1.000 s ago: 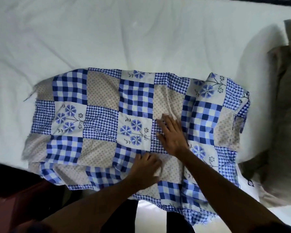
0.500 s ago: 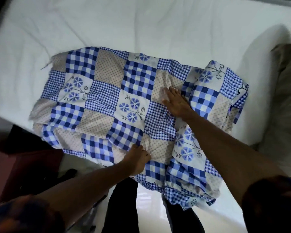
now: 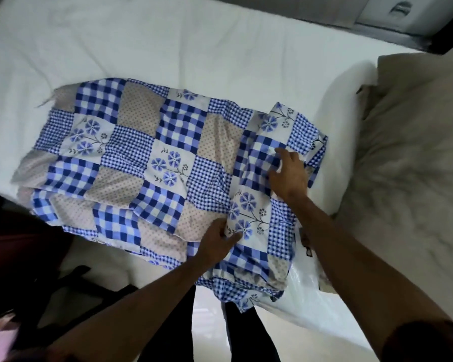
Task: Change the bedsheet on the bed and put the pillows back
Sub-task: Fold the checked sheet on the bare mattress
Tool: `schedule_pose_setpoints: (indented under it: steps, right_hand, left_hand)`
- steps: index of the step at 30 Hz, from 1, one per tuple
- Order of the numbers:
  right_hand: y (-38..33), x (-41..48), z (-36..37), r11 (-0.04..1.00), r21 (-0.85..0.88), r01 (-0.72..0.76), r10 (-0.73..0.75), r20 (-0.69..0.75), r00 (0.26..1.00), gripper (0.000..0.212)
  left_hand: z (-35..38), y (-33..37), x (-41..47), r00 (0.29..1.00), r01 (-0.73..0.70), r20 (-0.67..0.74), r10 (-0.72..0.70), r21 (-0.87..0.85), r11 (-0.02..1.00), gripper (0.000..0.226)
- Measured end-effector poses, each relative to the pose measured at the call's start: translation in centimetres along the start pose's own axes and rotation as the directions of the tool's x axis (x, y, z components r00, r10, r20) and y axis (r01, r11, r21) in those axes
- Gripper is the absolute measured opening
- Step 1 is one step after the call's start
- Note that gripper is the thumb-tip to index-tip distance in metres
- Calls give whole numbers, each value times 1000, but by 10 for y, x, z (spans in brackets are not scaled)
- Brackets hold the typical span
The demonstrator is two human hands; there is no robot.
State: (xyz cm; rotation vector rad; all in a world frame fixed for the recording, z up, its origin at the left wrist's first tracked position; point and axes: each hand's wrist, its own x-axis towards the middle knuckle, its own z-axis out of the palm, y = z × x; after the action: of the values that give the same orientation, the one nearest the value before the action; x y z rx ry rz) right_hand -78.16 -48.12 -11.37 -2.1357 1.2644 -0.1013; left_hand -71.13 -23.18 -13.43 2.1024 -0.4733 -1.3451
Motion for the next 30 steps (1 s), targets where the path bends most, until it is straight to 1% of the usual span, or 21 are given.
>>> schedule_pose_setpoints:
  steps: [2,3,4,5,7,9,11,13,14,15,17,18,19,20,22,24,25,26,27,28,30]
  right_hand:
    - [-3,10,-5,999,-35,-26,29,75,997,59]
    - [-5,13,-5,998,-45,-36,40,98,994,62]
    - [-7,16,-3,998,-49,-49,53,100,994,68]
    - [-10,19,-2,996,-50,-68,72,80,994,75]
    - [-17,25,0,989,-43,-144,145,30,989,89]
    - [-26,33,-1,972,-46,-232,234,38,971,103]
    - [-35,41,0,950,-33,-311,313,66,948,114]
    - [-45,51,1,921,-29,-388,389,68,919,114]
    - [-48,54,0,911,-41,-411,413,54,909,105]
    - [-48,57,-3,904,-43,-426,427,21,904,88]
    - [-44,61,-10,895,13,-446,446,-70,892,46]
    - [-40,62,-15,886,70,-459,464,-100,880,32]
    - [-36,63,-20,873,131,-470,484,-119,867,25]
    - [-35,62,-25,863,190,-468,496,-142,857,22]
    - [-48,62,-33,866,265,-424,482,-213,850,23]
    - [-77,62,-37,886,300,-353,440,-303,845,27]
    - [-92,64,-37,899,313,-306,407,-337,849,29]
    - [-112,66,-33,912,323,-253,364,-353,862,33]
    - [-138,67,-24,925,324,-200,313,-348,884,37]
    - [-161,68,-16,938,312,-150,255,-329,909,42]
    - [-211,71,11,955,286,-78,154,-255,955,46]
  left_hand:
    - [16,0,10,996,93,22,-90,-143,985,61]
    - [22,0,14,994,106,9,-107,-192,976,61]
    - [27,5,14,995,100,-11,-104,-203,974,53]
    - [30,10,14,997,56,-50,-65,-160,985,45]
    - [34,23,6,995,-70,-66,72,21,997,51]
    - [34,35,-4,980,-197,0,201,197,960,59]
    - [32,44,-14,946,-324,112,304,321,890,55]
    - [31,56,-20,911,-412,182,370,379,829,46]
    - [32,60,-21,905,-425,207,372,371,826,44]
    - [32,65,-23,904,-423,224,365,337,841,46]
    - [29,70,-26,933,-319,240,268,211,924,55]
    - [27,73,-29,947,-256,237,216,152,955,60]
    - [24,77,-33,958,-208,222,180,110,972,63]
    - [21,75,-34,969,-150,205,135,61,987,65]
    - [6,72,-35,981,-53,180,77,-133,990,68]
    - [-28,64,-31,983,21,181,36,-303,953,77]
    - [-47,63,-31,982,66,187,0,-344,937,88]
    - [-71,59,-28,981,98,192,-23,-391,915,99]
    - [-102,60,-33,981,133,183,-57,-439,889,100]
    - [-126,56,-35,978,178,180,-102,-484,857,91]
    - [-180,33,-36,976,211,167,-144,-518,829,72]
